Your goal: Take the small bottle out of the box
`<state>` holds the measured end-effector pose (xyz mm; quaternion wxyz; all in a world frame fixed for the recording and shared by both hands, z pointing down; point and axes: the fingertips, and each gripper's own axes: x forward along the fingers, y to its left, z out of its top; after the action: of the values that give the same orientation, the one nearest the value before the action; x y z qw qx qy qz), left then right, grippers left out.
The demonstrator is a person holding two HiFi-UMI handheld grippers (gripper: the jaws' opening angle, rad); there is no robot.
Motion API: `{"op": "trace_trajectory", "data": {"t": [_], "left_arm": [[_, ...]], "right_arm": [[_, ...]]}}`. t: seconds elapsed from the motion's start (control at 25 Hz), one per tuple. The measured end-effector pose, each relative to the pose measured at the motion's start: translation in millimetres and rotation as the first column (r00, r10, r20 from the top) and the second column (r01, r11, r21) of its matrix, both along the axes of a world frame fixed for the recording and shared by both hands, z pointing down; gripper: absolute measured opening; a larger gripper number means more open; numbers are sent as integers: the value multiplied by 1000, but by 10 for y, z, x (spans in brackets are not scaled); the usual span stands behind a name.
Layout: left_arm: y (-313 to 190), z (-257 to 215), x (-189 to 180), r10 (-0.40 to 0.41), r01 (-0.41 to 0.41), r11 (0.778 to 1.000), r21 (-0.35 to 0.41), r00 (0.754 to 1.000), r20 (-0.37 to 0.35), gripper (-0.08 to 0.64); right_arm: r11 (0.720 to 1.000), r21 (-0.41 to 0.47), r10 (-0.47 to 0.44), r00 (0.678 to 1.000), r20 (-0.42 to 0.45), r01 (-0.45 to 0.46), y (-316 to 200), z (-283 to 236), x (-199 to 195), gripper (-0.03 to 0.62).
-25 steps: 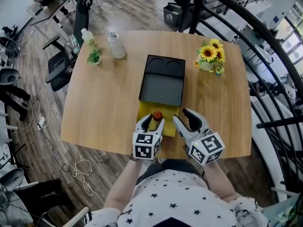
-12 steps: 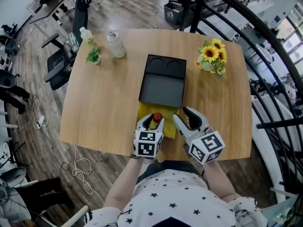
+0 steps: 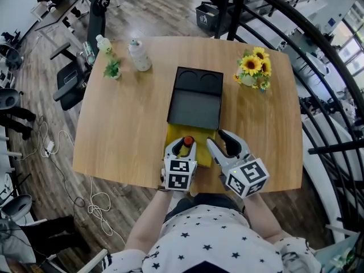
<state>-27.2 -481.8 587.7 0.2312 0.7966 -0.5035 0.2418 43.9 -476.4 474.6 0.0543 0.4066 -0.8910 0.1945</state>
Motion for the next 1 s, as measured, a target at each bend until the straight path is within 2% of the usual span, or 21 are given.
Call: {"op": "trace_trajectory", "data": {"t": [0.24,1.0], "left_arm": [[55,-80,-29,5,-5,1000,16,1000,-5,138],[490,-781,-275,-7,16,985,173,999,-51,137]], "right_arm": [[1000,5,7,1000,0,-7,98,-28,-4,156],[999,44,1,1000,-4,-1,745,-185,-229,156]]}}
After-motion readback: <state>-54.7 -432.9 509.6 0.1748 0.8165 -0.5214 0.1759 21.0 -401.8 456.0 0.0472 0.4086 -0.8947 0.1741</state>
